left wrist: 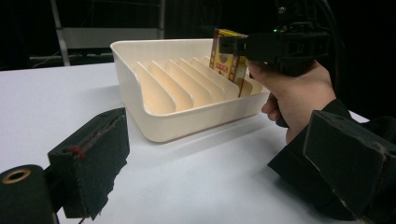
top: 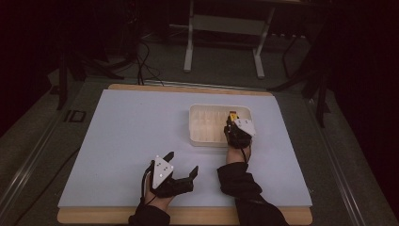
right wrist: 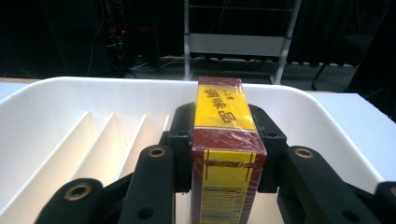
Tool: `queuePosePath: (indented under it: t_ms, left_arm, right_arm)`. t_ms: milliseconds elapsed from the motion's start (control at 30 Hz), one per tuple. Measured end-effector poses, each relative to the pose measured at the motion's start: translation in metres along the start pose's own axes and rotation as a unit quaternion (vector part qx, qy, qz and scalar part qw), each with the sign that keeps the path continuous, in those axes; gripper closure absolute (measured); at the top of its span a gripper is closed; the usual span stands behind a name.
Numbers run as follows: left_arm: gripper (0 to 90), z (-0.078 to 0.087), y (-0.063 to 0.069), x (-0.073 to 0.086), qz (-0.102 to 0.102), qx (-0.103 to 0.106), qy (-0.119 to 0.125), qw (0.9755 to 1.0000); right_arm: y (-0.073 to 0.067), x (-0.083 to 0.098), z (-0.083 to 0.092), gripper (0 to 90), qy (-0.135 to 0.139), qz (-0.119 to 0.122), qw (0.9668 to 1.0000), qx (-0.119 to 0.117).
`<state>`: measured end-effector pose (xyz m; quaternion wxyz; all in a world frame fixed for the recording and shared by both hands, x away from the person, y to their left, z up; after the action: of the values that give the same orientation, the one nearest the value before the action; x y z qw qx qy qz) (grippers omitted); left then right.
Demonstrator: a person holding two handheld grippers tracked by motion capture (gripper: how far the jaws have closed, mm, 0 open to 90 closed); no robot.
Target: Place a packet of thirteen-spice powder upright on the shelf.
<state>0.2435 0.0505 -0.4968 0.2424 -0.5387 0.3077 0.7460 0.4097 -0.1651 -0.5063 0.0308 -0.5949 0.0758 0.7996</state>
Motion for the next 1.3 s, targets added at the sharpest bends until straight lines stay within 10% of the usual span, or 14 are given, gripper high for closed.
queuePosePath:
  t_ms: [900, 1000, 1300]
  left_arm:
    - [7.8, -0.003, 0.001, -0.001, 0.001, 0.01, -0.001, 0.9999]
    - [7.8, -0.002, 0.001, -0.001, 0.0, 0.011, -0.001, 0.9999]
    - [7.8, -0.002, 0.0, -0.002, 0.001, 0.009, -0.001, 1.0]
  right_arm:
    - [0.026, -0.029, 0.002, 26.7, -0.044, 0.016, 0.9971, -0.06]
    - [0.03, -0.033, 0.005, 11.4, -0.048, 0.023, 0.9967, -0.062]
    - [0.034, -0.041, 0.021, 10.7, -0.042, 0.05, 0.9926, -0.103]
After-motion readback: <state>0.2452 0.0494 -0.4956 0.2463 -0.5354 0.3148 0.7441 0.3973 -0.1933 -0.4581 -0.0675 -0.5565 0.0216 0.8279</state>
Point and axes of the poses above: each handheld gripper's, and its own axes: z roughly backward along the jaws, x roughly out of its underside, y roughly to its right, the point moved 3 cm from there along -z, roughly forward along the jaws, and after that the axes turned 14 degrees about x, right-handed, at the moved point
